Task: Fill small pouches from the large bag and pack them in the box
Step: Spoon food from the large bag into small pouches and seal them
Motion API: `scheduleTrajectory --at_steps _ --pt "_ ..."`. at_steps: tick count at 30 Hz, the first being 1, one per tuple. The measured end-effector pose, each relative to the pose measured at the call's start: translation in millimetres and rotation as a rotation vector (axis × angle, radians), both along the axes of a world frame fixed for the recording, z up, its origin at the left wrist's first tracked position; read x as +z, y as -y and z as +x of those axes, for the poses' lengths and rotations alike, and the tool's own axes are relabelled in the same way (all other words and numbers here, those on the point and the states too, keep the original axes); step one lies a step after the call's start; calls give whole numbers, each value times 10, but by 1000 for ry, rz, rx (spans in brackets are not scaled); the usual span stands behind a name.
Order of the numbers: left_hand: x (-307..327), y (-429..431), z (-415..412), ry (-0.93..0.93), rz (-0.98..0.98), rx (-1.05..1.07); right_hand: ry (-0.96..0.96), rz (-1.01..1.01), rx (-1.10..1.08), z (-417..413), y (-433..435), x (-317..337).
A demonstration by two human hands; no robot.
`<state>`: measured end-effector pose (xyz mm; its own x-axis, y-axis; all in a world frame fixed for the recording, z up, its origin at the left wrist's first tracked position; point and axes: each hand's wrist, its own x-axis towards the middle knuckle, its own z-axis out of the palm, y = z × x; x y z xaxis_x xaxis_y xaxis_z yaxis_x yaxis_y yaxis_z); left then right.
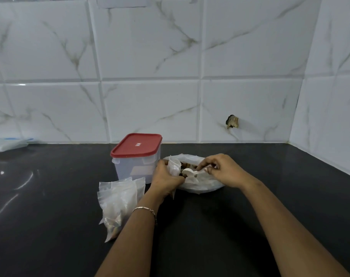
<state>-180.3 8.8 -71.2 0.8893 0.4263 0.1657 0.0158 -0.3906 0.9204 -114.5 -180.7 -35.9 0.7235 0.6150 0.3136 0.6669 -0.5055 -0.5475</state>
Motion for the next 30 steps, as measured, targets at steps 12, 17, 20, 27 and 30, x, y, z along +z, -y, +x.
scheduleTrajectory --at_steps 12,17,20,27,30 --pt "34 51 -142 -21 102 14 -132 107 -141 2 -104 -100" --pt "11 41 -136 -2 -13 -16 -331 173 -196 36 -117 -154" --pt "6 36 -138 10 -124 -41 -371 125 -176 48 -95 -145" --pt "69 64 -122 51 -216 -63 -229 17 -143 117 -61 -122" --pt "86 83 -122 74 -230 -73 -306 25 -77 73 6 -55"
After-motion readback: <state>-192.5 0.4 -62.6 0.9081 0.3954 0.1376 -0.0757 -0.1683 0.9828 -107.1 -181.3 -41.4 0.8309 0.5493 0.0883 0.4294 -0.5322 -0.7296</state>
